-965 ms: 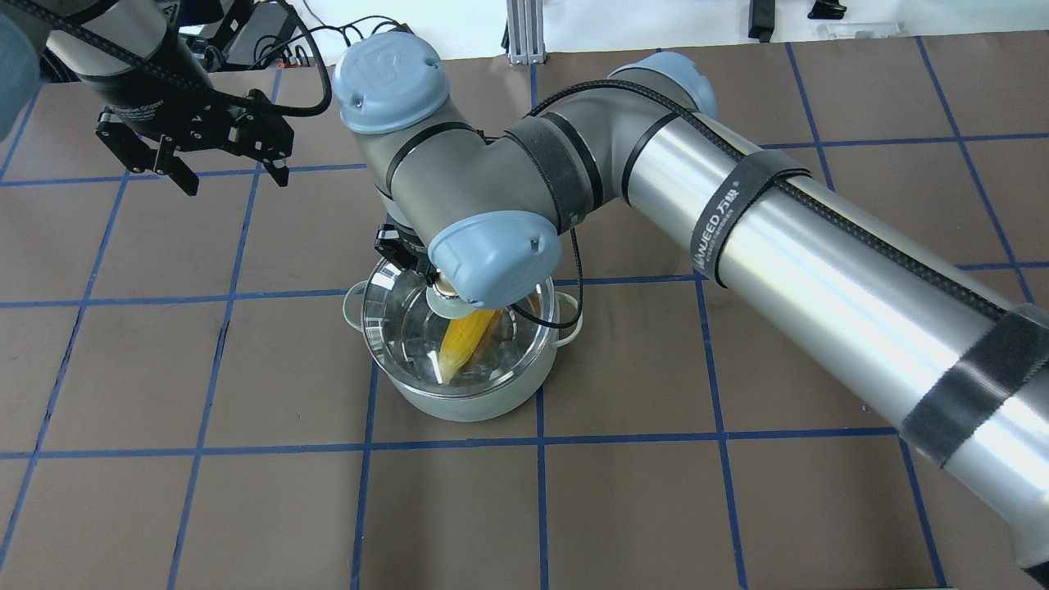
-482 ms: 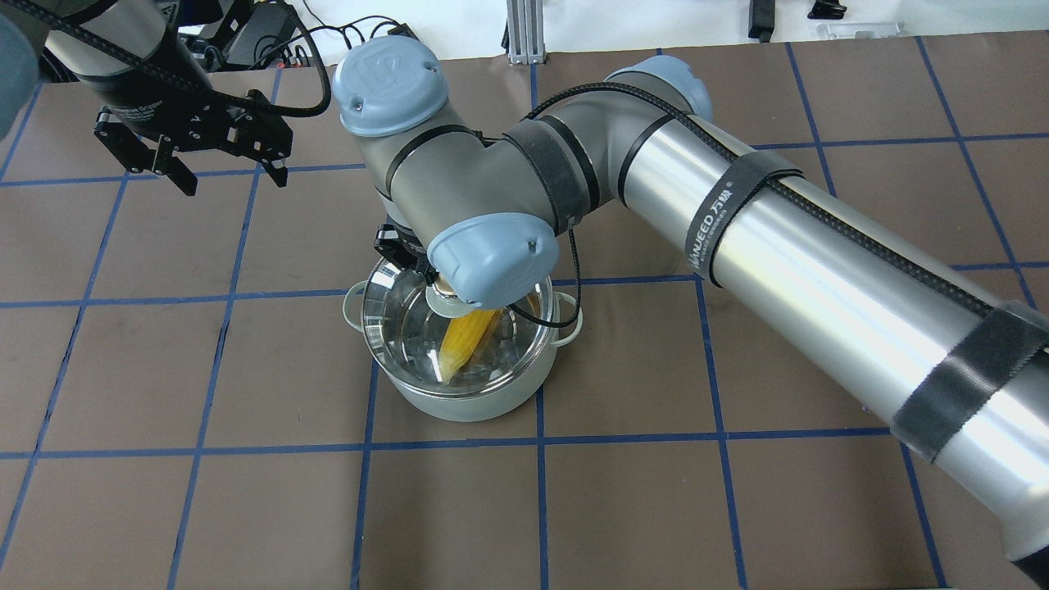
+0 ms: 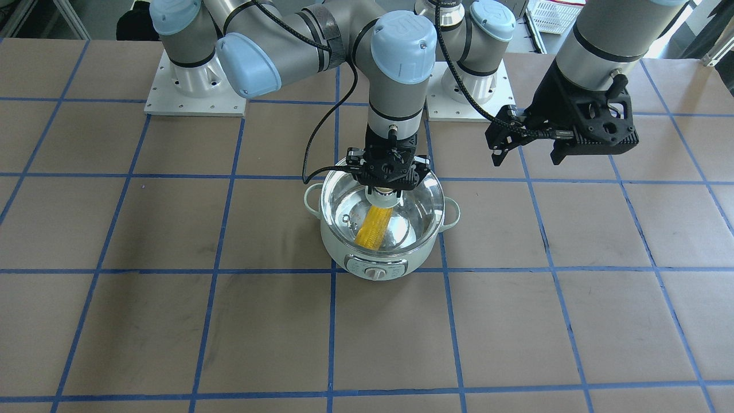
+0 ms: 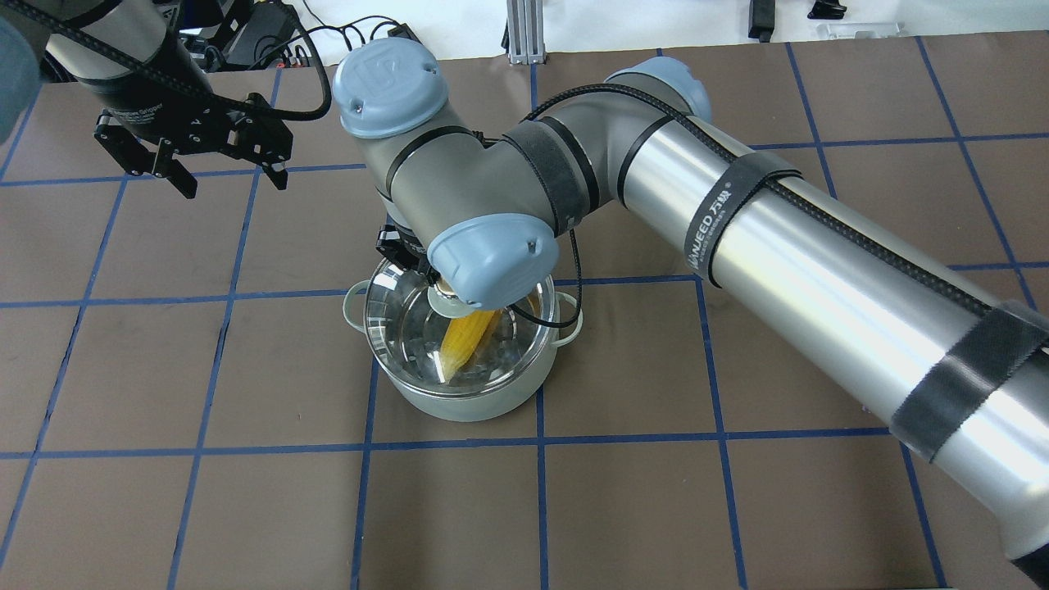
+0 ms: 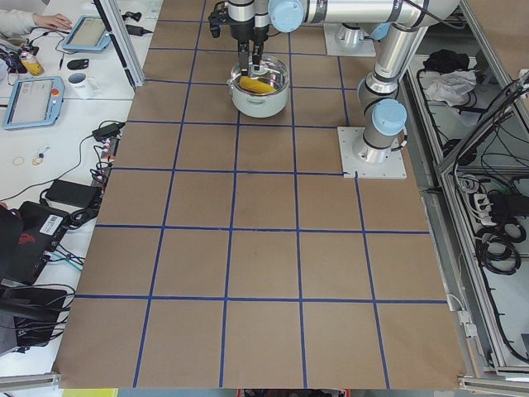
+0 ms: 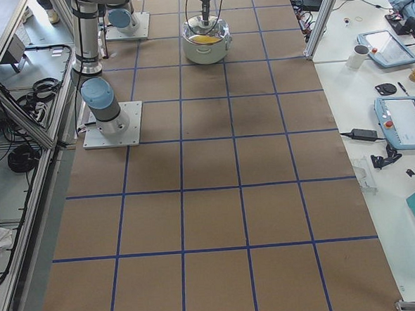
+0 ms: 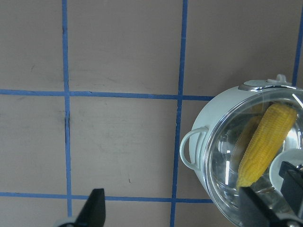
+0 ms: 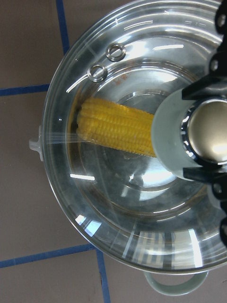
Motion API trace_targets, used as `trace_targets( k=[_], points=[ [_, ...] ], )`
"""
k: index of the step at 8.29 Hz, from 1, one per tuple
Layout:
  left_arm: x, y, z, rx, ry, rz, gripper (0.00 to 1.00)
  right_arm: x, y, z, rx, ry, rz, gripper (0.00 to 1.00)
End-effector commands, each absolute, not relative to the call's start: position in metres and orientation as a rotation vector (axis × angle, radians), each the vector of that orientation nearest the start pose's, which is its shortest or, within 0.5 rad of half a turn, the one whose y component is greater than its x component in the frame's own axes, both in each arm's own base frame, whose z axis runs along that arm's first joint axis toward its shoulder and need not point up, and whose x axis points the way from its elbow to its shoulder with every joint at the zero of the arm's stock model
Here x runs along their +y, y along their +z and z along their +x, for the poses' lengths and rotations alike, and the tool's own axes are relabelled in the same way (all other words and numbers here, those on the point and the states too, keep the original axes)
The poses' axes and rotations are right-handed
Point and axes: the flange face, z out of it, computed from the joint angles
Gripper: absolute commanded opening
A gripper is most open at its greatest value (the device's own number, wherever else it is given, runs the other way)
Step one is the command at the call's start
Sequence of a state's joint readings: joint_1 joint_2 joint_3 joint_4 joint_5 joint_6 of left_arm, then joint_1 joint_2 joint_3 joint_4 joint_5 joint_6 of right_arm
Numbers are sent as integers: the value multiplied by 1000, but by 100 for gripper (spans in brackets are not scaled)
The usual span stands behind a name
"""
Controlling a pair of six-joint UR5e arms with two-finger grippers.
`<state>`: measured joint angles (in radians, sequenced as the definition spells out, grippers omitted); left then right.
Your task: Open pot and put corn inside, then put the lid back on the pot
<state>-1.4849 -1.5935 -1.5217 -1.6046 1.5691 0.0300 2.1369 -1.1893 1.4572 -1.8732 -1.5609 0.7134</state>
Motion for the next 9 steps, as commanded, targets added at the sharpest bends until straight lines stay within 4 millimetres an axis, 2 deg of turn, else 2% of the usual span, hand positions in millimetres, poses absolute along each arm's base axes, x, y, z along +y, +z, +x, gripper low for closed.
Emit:
trace_targets(
  k=[1,9],
  points=[
    [-510,497,-90,3142,14,-87,100,-468,357,456,3106,-37,229,9],
    [-510,497,-90,3142,14,-87,100,-469,354,455,3099,-87,255,9]
  ],
)
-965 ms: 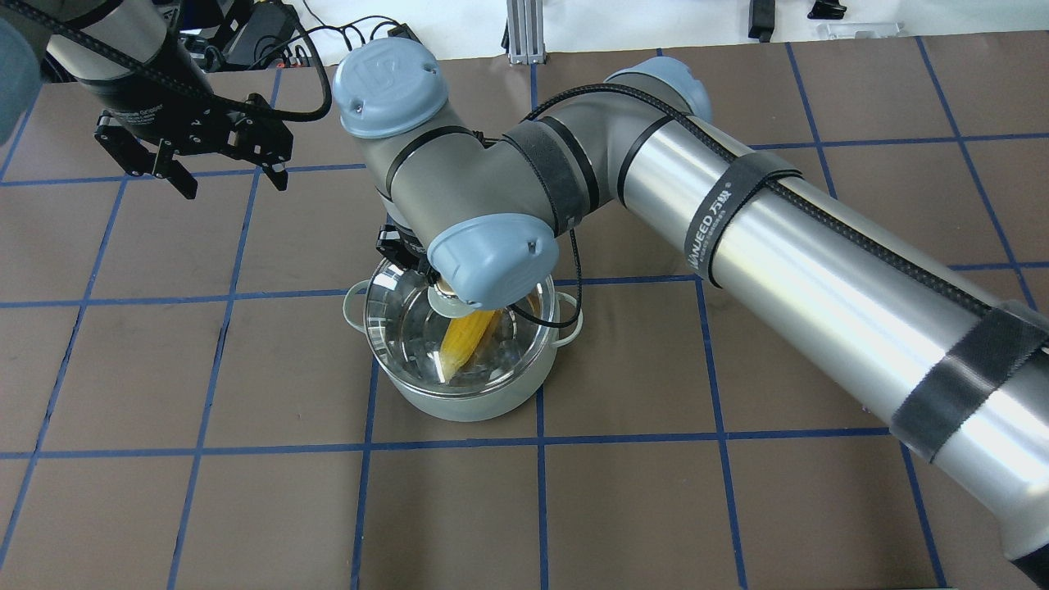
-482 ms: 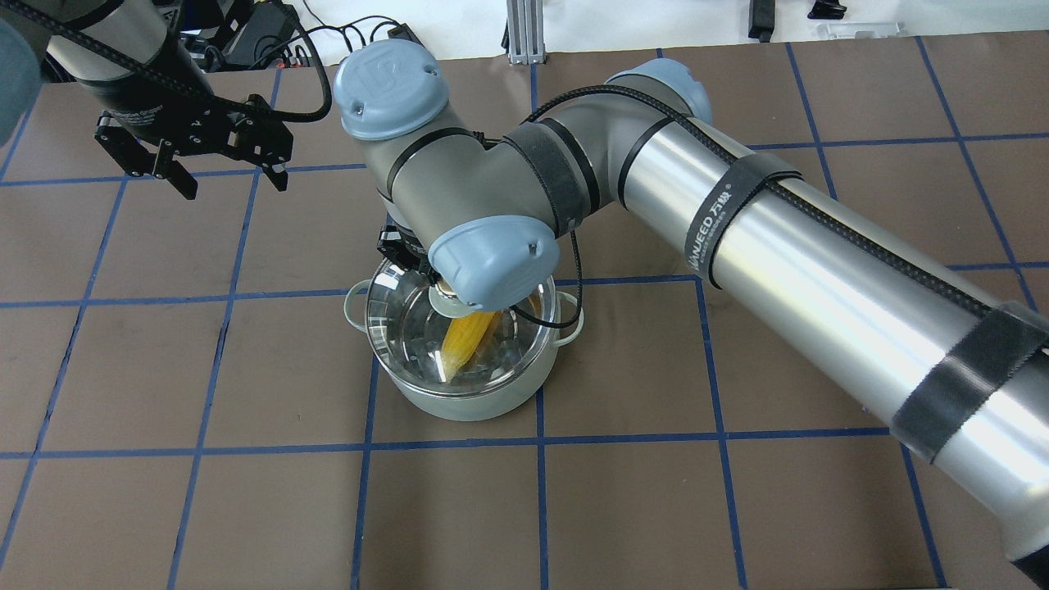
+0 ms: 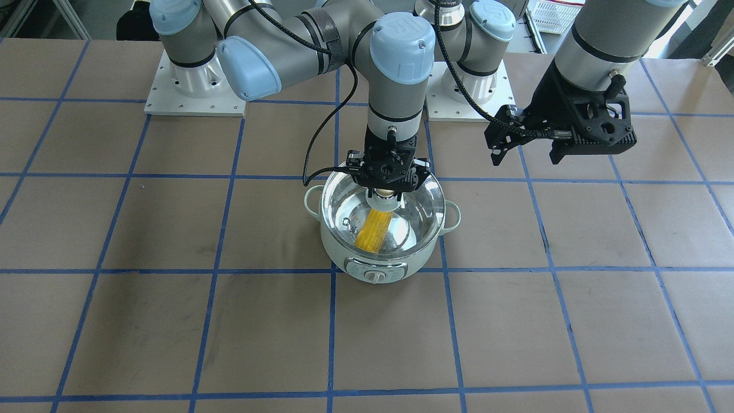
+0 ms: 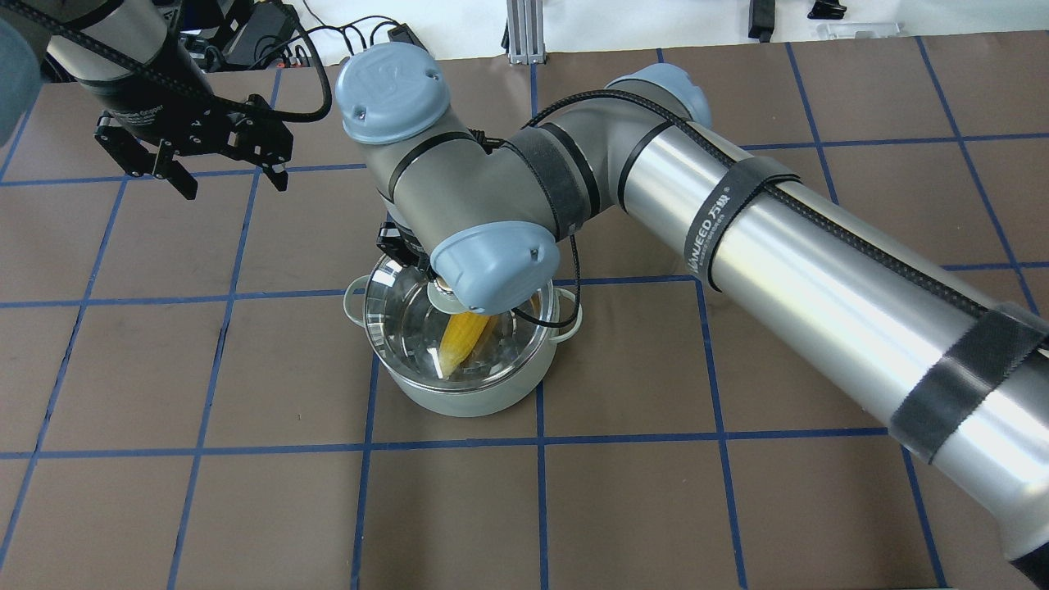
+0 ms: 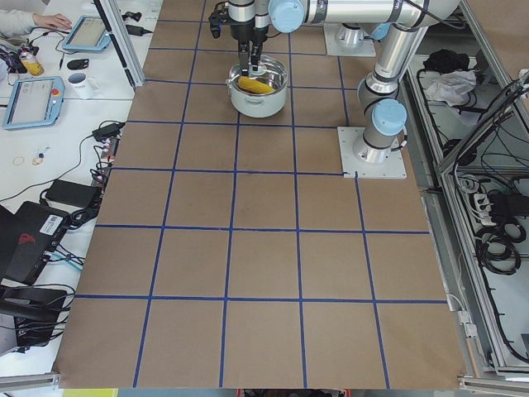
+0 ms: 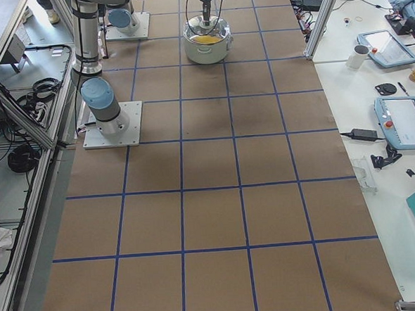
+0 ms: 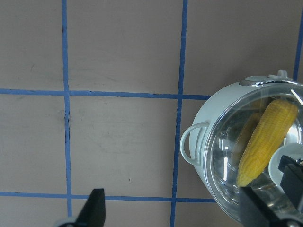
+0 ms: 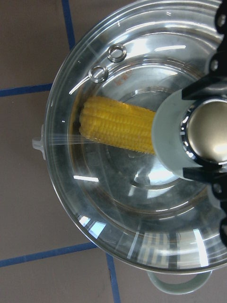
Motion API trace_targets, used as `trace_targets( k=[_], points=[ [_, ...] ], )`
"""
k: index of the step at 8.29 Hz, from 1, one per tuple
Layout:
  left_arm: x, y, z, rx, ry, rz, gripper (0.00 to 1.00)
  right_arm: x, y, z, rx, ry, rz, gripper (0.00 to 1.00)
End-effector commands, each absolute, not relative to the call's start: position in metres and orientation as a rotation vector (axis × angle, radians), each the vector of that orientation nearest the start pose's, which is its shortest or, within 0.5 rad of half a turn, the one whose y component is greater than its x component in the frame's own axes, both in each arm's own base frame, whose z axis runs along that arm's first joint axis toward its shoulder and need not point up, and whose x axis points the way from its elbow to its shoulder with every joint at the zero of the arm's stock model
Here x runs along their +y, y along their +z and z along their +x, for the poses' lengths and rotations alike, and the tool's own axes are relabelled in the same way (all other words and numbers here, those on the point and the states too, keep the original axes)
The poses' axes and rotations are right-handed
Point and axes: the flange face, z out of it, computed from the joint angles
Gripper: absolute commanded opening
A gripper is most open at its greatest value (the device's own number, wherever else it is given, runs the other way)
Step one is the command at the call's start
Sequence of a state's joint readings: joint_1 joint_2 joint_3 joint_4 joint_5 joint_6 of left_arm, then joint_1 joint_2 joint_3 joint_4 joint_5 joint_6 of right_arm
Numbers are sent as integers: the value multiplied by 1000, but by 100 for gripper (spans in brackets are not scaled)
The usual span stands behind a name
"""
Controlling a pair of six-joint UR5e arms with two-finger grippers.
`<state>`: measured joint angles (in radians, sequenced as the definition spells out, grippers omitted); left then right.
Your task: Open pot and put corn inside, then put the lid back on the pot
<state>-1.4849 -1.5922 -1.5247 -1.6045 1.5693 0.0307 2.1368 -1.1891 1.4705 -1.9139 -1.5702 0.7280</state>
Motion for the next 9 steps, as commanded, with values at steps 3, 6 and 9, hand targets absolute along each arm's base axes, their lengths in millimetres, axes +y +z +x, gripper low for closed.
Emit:
trace_targets(
  k=[3,6,9],
  points=[
    [-510,497,-90,3142,14,-87,100,-469,352,454,3104,-86,253,86],
    [-511,493,-90,3143,24,-87,100,-470,362,452,3080,-124,249,100],
    [-512,492,-90,3143,29,-87,100,-467,413,420,3066,-182,204,100]
  ],
)
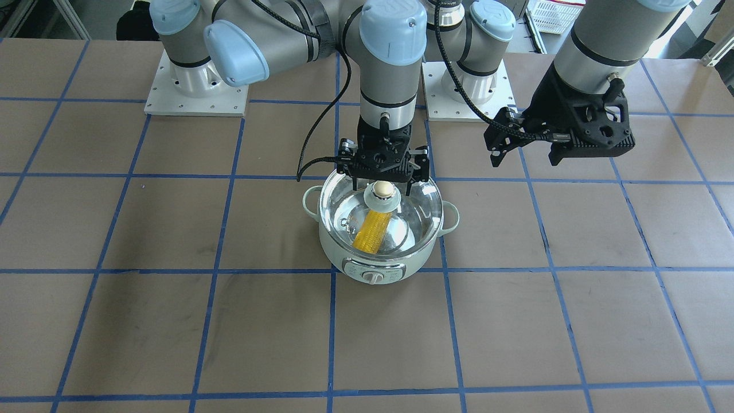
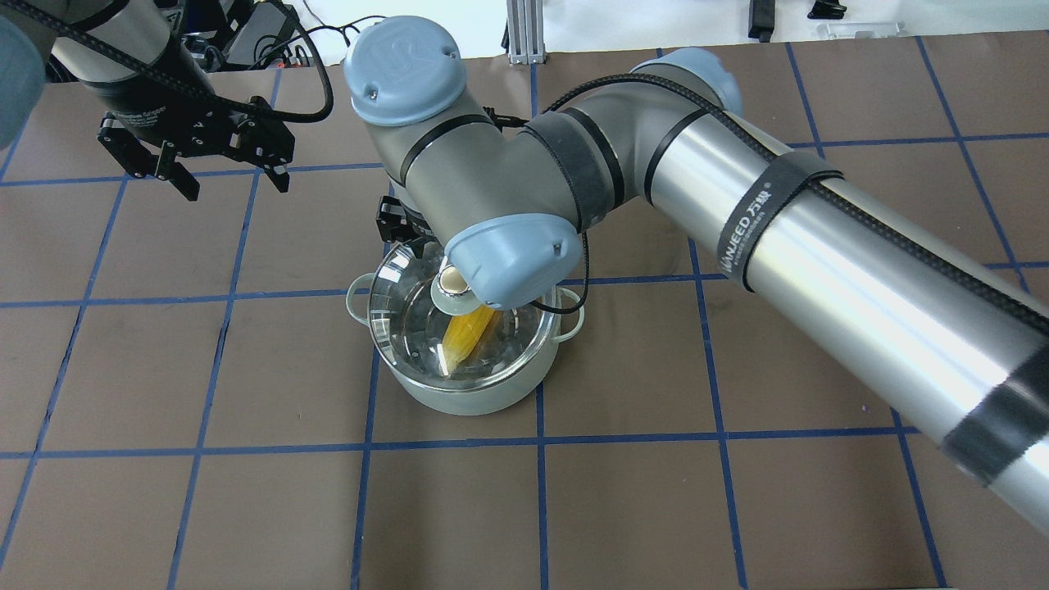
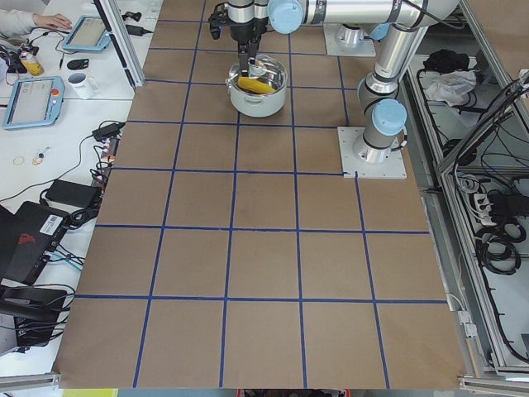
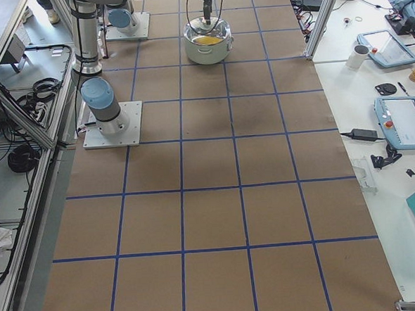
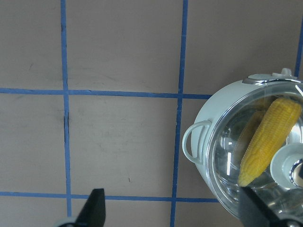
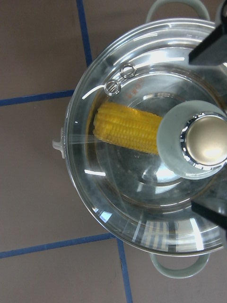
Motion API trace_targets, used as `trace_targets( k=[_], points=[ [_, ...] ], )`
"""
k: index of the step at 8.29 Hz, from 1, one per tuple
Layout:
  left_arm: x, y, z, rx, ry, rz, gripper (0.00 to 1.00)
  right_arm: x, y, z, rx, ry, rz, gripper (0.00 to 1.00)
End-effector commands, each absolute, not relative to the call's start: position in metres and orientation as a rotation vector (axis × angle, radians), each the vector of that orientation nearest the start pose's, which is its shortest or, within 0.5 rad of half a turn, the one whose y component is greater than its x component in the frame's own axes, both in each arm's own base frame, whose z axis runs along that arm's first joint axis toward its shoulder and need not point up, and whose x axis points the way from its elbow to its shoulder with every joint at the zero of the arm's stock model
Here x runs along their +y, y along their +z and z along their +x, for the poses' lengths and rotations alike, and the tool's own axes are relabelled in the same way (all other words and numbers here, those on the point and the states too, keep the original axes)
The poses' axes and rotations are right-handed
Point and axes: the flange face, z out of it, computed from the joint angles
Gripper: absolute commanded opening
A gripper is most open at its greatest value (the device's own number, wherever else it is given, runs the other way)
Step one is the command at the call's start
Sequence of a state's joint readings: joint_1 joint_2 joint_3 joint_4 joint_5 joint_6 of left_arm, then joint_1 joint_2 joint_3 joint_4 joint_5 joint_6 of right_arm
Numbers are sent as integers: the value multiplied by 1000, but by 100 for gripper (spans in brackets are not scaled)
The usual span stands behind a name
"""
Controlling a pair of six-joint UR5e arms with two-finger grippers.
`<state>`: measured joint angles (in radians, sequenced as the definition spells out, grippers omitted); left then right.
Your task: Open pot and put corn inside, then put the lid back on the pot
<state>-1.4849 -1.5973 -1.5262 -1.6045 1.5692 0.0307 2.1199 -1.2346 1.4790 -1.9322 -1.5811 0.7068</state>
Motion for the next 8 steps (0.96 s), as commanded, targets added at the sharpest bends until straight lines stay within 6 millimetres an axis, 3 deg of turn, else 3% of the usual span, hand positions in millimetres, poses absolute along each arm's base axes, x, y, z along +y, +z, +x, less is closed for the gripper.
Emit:
trace_targets(
  k=[1,3,5,6,8],
  points=[
    [-511,493,-90,3143,26,-87,100,-470,438,385,3073,-157,246,100],
    [-512,492,-90,3143,29,-87,100,-483,486,294,3091,-143,245,100],
    [-512,493,-90,3144,24,-87,100,-486,515,215,3116,-102,204,100],
    [-512,493,-90,3144,24,-87,100,-486,526,182,3128,-105,152,100],
    [-512,493,-90,3143,24,-87,100,-486,533,147,3139,-80,106,100]
  ],
)
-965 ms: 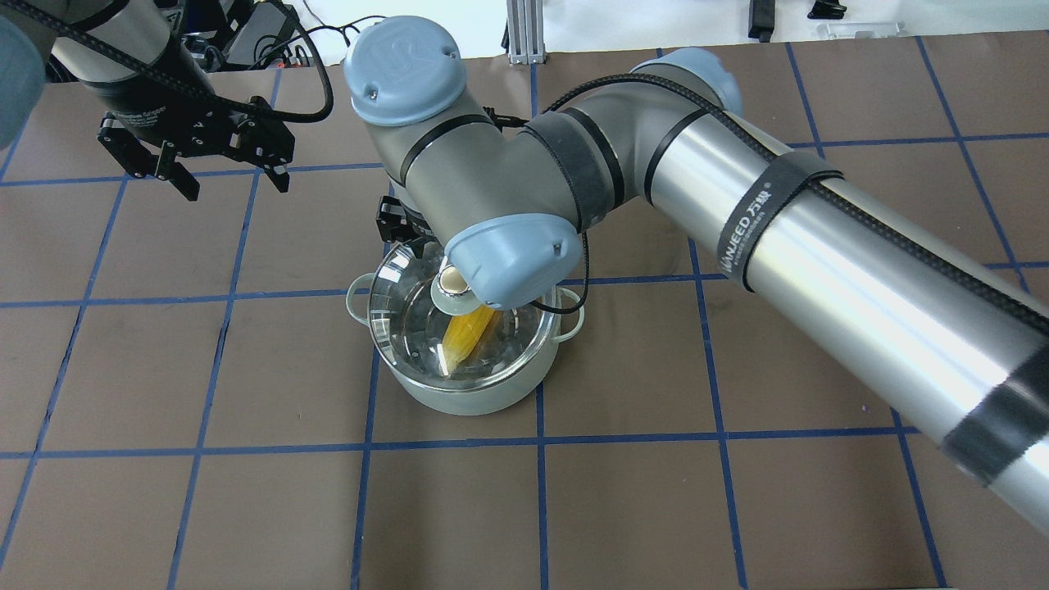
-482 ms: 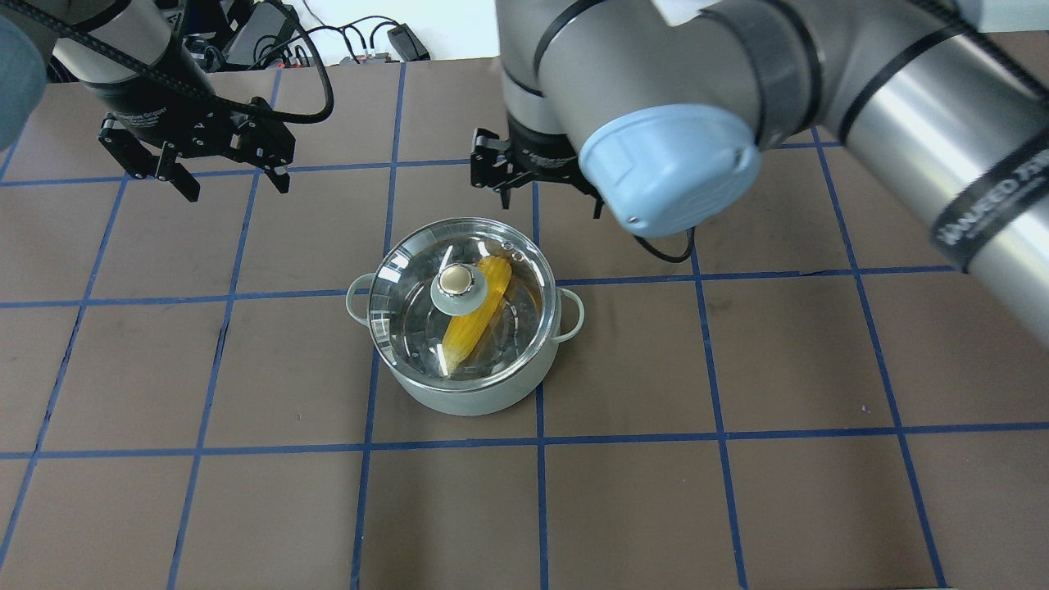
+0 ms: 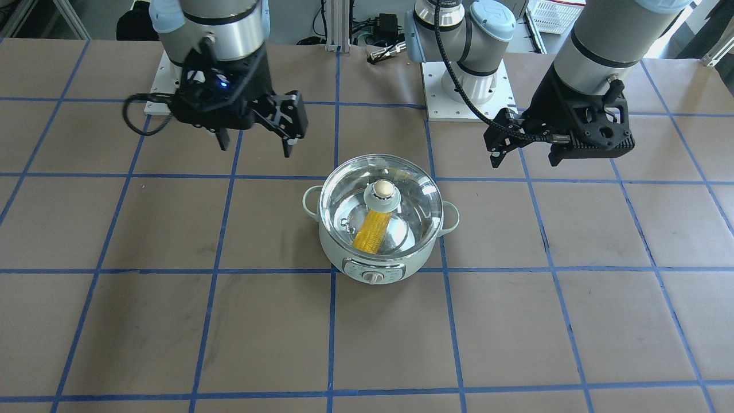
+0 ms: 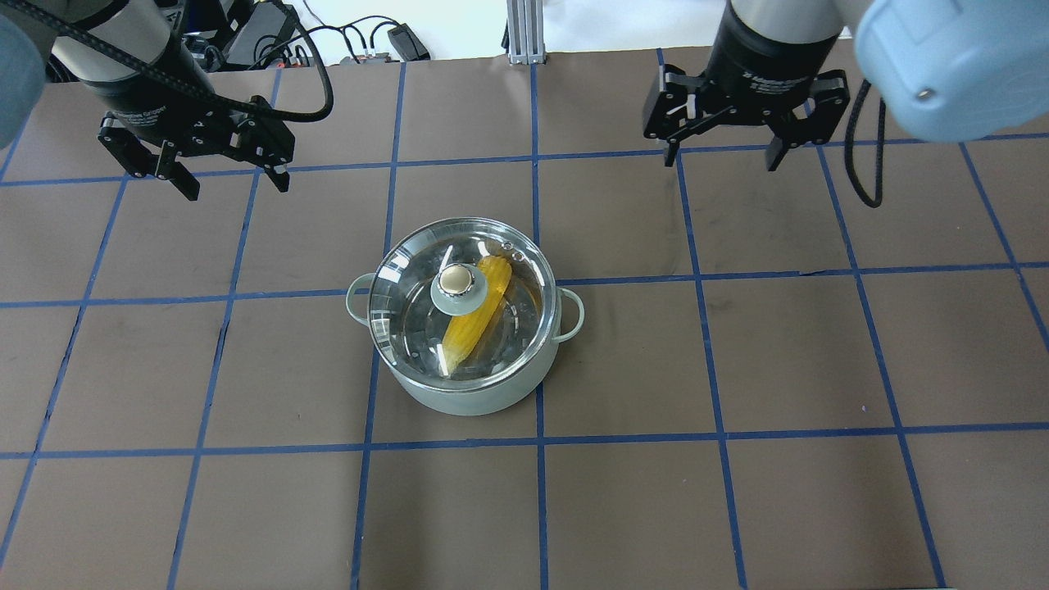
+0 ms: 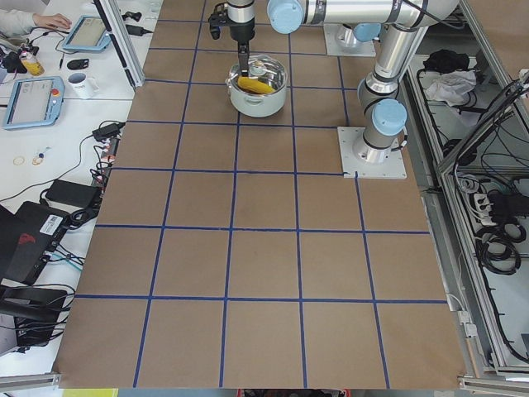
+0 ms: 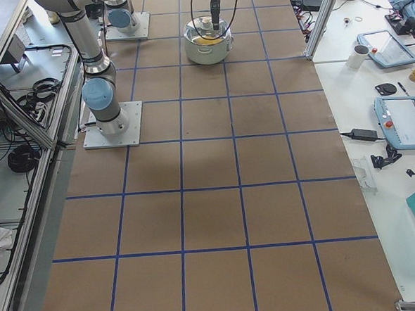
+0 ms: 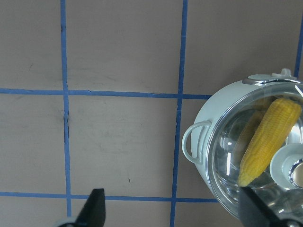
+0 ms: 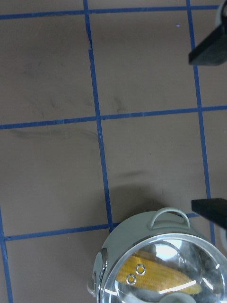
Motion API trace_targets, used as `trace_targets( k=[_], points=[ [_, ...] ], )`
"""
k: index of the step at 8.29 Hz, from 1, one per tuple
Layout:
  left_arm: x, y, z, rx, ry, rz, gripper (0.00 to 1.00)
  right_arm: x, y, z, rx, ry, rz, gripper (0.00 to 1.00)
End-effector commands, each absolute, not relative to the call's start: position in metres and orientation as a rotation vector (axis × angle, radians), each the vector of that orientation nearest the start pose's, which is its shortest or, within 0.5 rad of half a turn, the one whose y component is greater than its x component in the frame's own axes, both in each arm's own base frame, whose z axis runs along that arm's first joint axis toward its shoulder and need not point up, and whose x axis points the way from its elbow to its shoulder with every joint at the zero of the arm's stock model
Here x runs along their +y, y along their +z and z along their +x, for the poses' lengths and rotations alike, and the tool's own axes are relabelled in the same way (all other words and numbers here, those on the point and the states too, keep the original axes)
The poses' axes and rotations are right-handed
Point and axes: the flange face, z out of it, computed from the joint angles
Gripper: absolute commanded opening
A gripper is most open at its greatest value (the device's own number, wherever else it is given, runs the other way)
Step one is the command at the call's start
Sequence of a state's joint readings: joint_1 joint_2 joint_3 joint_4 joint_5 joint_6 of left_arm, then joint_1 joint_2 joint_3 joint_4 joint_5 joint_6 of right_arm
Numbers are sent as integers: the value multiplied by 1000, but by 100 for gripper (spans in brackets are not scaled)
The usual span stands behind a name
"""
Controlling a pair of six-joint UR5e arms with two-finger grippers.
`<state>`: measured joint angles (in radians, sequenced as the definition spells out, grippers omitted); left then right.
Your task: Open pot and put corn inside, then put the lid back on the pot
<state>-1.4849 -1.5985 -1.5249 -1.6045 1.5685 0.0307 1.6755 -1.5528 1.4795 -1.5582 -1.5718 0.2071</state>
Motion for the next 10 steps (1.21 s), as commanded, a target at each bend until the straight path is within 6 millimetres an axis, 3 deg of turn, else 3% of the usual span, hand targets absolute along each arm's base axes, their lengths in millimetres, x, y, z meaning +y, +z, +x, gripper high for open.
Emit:
trace_targets(
  k=[1,10],
  points=[
    [-512,493,-90,3143,24,-87,100,-486,532,142,3139,-58,96,100],
    [-511,493,-90,3144,26,-89,100,-482,533,146,3117,-49,83,100]
  ],
)
